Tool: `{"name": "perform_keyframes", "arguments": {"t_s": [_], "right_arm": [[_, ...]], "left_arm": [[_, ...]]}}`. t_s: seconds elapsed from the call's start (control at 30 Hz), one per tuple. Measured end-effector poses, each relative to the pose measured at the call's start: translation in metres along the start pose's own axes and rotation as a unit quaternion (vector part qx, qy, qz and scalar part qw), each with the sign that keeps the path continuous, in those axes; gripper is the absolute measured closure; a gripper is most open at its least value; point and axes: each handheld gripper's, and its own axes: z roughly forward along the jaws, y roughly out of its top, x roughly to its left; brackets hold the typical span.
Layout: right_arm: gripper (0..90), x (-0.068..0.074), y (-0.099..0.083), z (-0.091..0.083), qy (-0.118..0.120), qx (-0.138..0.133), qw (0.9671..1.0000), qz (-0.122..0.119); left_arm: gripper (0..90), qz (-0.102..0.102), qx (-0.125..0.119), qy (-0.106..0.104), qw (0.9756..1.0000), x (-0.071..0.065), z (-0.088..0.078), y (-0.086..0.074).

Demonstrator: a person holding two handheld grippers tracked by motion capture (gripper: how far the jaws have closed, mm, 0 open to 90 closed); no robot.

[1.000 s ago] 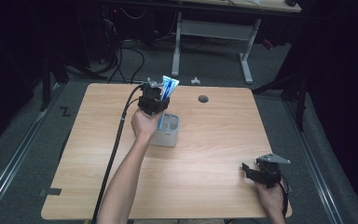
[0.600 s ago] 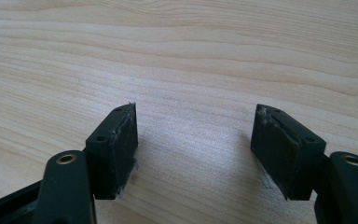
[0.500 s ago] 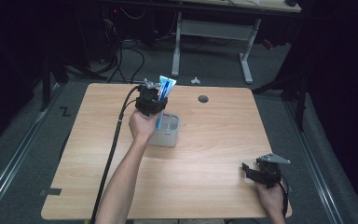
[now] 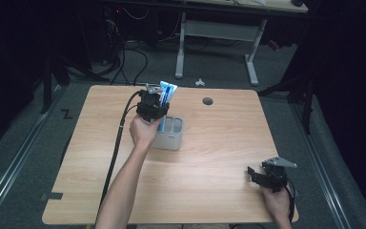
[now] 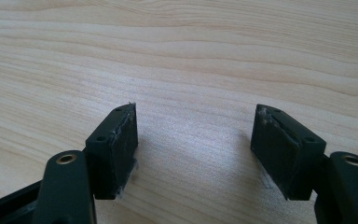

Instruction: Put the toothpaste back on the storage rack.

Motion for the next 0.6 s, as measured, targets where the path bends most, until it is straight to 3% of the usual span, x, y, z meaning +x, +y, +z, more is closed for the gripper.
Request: {"name": "perform_keyframes", "arguments": {"t_s": [0.6], "right_arm": [[31.8,0.0,0.0,0.0,0.0,0.0,1.0,0.001]], "left_arm": [[71.3,0.008,0.003,0.002,1.0,0.0,-0.011,-0.008]]}}
